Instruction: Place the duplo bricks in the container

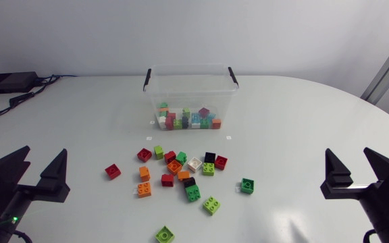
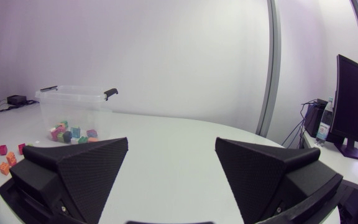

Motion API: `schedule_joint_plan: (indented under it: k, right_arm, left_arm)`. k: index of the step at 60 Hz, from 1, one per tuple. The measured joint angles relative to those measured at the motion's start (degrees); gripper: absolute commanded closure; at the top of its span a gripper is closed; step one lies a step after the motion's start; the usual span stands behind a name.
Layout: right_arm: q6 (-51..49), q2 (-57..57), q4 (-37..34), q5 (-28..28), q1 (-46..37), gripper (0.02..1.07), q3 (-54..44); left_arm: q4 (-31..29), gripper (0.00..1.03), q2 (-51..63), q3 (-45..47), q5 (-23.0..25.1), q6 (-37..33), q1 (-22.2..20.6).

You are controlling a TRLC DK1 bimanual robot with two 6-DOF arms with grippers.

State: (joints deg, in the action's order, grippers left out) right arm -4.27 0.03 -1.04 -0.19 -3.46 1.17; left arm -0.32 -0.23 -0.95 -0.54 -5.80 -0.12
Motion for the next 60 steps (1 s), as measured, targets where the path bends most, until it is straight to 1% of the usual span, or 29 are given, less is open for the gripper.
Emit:
schedule_joint_plan:
  k: [50,60]
  right_arm:
    - [0.0,0.0,0.0,0.0,0.0,0.06,0.0]
    - [0.0,0.0,0.0,0.0,0.0,0.06,0.0]
  left_arm:
    - [0.2,0.04,0.0,0.0,-0.1,0.0,0.0]
    - [0.0,0.04,0.0,-0.4,-0.3,0.0,1.6]
